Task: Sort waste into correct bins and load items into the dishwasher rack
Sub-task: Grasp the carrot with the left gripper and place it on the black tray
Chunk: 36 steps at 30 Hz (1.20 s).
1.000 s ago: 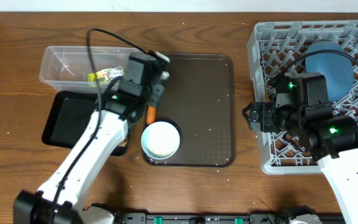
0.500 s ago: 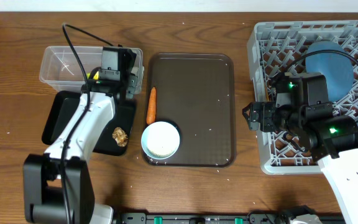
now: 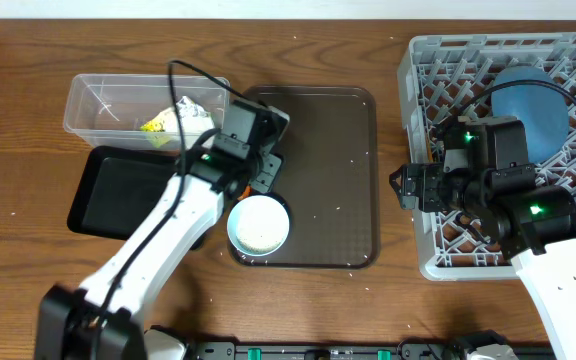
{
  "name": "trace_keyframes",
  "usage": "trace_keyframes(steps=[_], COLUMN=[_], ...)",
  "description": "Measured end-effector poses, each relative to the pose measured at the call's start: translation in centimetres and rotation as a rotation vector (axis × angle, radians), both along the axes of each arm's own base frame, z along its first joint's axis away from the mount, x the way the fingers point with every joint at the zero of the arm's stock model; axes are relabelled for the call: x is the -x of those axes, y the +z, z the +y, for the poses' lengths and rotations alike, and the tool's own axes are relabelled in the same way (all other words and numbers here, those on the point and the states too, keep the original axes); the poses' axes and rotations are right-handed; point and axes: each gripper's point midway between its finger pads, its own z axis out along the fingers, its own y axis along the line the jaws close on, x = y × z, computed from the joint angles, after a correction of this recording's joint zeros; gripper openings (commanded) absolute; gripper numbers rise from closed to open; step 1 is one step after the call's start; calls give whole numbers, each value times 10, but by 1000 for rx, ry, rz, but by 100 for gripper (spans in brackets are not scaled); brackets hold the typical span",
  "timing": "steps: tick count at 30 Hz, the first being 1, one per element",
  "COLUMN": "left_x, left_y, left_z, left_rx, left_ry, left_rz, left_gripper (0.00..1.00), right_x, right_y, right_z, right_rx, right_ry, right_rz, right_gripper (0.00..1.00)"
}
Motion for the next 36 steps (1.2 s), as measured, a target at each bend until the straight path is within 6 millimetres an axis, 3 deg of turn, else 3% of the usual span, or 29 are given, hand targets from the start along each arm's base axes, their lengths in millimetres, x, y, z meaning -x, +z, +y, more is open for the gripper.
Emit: trace_keyframes(steps=[3,6,12,20,24,28,36], left_x=[-4,-6,-5,-6,-3,-5,-4], left_y=[-28,-57,-94,-110,-111,-111,-112], left_z=[3,9,23,32,28,22,10], left_rx=[-27,-67,-132,-155,-128,-93,-30], left_ry=[34,86,204,286,299,302,274], left_rz=[54,104,168,188,204,205,230], left_gripper=[60,50,41,41,41,34,33], right_x=[0,0,0,0,0,0,1], right_y=[0,0,0,0,0,0,-1], right_z=[0,0,0,0,0,0,0], right_rx=[0,0,0,0,0,0,1], right_ry=[0,0,0,0,0,0,0], right_rz=[1,1,1,1,1,1,5], right_gripper=[92,92,92,92,92,91,92])
